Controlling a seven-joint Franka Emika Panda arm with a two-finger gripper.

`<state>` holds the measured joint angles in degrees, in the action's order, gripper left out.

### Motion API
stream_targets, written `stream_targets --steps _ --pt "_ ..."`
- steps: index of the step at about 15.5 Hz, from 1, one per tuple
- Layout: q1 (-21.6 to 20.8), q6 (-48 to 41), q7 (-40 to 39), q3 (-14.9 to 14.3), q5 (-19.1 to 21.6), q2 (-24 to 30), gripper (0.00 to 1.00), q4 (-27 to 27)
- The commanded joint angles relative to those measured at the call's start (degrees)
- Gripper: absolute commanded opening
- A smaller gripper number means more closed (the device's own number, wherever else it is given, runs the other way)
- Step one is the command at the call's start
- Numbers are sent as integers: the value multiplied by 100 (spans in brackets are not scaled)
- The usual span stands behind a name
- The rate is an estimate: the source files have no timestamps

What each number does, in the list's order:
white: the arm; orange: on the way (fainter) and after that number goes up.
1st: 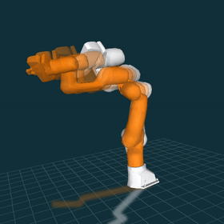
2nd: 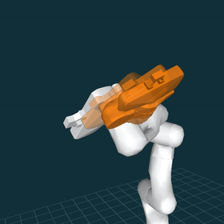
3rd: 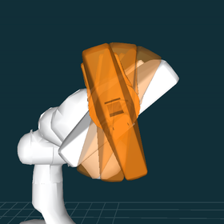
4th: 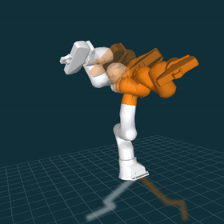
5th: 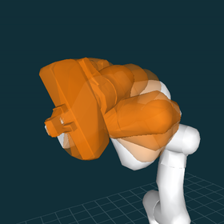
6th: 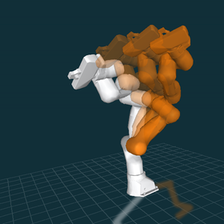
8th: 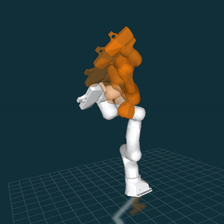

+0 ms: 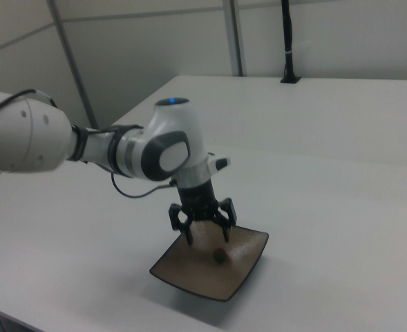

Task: Strawberries on a ceramic plate

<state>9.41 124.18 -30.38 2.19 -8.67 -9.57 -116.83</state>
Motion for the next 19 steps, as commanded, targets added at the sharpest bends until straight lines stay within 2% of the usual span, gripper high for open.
stream_targets --steps 1,4,6,10,13,16,19 --pt "-368 -1113 461 9 5 464 100 659" --pt "-597 -1895 927 18 49 613 100 1441" --pt "-781 -2274 1296 9 215 710 100 1890" --pt "-835 -2846 1824 44 900 833 100 2506" --pt "-975 -2865 2308 44 1244 965 100 2525" --pt "-1238 -2865 2379 27 1271 965 100 2367" --pt "-1248 -2820 2379 -26 1271 957 100 2331"
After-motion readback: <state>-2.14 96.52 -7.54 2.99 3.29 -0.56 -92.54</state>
